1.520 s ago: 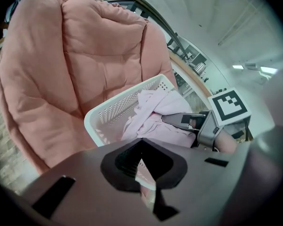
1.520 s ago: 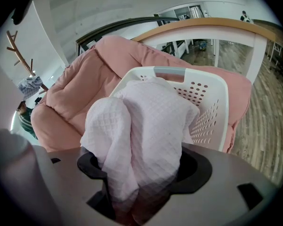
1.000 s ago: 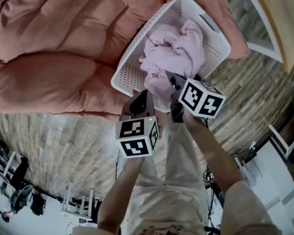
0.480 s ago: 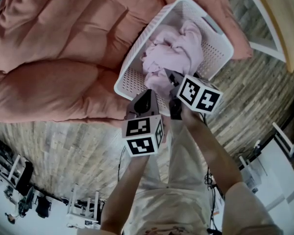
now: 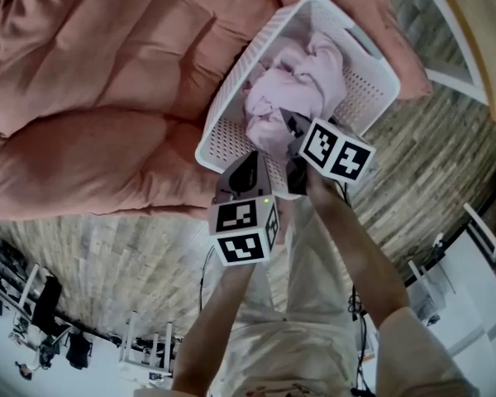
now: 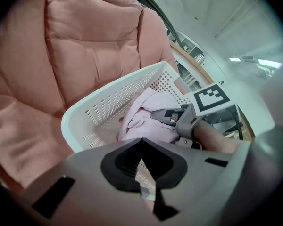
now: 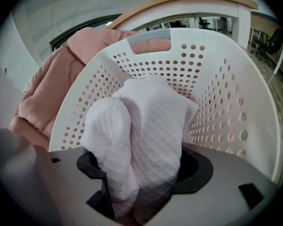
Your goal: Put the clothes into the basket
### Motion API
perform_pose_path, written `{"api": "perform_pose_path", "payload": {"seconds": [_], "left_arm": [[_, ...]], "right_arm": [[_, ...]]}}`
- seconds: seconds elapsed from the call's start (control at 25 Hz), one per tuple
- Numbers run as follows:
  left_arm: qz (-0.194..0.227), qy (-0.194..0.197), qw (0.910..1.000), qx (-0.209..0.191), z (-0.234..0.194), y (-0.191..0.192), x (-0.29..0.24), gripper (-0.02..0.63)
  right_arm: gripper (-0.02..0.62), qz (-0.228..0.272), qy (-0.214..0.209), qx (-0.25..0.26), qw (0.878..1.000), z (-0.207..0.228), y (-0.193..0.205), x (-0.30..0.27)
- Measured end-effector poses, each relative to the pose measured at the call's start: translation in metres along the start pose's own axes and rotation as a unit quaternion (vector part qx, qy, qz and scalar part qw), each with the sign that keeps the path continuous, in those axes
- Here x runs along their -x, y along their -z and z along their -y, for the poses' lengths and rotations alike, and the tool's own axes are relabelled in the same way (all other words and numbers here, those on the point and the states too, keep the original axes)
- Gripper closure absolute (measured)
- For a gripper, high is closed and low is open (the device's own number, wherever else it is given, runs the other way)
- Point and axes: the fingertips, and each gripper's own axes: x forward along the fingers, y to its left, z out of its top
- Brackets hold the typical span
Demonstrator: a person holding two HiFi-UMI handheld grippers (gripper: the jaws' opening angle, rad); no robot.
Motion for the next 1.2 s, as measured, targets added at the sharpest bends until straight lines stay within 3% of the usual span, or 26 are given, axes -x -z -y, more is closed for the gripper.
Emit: {"api": "perform_pose_path", "payload": {"seconds": [0.36, 1.2], "left_arm": [[-0.004, 0.005, 1.0000, -0.006, -0.009, -0.011, -0.021, 0.606], [-0.011, 0.022, 0.9994, -0.023, -0.005, -0.018, -0.030, 0.606]], "right_arm": [[0.233, -0.003, 0.028, -0.018, 0.999, 0.015, -0.005, -0.035], [0.224, 0.002, 0.046, -0.027, 0.999, 0.025, 0.002, -0.060]]}}
